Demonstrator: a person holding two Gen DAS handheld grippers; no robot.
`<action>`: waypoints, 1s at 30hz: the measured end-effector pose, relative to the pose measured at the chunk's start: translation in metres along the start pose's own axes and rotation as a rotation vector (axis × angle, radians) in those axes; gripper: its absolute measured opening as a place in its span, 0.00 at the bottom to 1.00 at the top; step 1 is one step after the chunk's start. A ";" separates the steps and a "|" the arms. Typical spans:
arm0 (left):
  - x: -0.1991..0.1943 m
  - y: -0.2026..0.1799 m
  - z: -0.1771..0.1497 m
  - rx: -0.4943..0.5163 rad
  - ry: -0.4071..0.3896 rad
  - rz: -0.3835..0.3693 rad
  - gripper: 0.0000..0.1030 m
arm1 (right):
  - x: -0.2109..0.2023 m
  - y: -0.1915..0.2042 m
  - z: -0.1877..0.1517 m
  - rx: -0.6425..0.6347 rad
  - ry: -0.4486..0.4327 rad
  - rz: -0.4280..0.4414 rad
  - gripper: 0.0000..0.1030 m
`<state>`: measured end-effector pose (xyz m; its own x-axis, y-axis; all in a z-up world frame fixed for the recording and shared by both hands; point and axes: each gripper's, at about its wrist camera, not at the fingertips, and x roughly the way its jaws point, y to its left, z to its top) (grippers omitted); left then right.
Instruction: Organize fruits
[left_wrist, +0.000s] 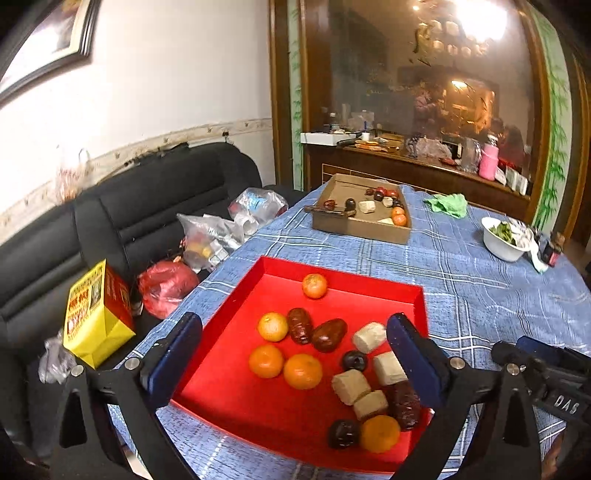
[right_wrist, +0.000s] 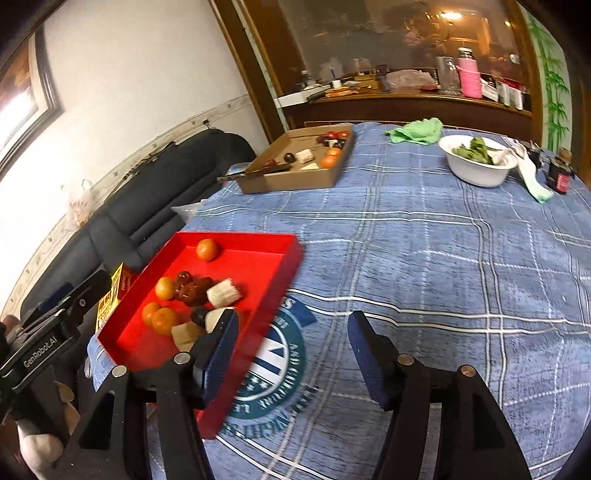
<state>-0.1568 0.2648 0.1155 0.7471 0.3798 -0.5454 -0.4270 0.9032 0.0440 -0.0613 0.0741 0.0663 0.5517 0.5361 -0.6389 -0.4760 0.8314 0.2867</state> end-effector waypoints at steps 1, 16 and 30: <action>-0.001 -0.005 0.000 0.007 0.005 -0.006 0.97 | -0.001 -0.001 -0.002 -0.004 0.002 -0.006 0.65; 0.005 -0.066 -0.003 0.114 0.068 -0.017 0.97 | -0.015 -0.003 -0.019 -0.117 -0.031 -0.100 0.74; 0.020 -0.070 -0.009 0.114 0.133 -0.035 0.97 | -0.008 -0.010 -0.020 -0.100 -0.008 -0.110 0.75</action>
<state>-0.1167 0.2077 0.0937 0.6834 0.3244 -0.6540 -0.3354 0.9352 0.1134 -0.0754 0.0586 0.0542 0.6094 0.4437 -0.6571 -0.4778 0.8669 0.1422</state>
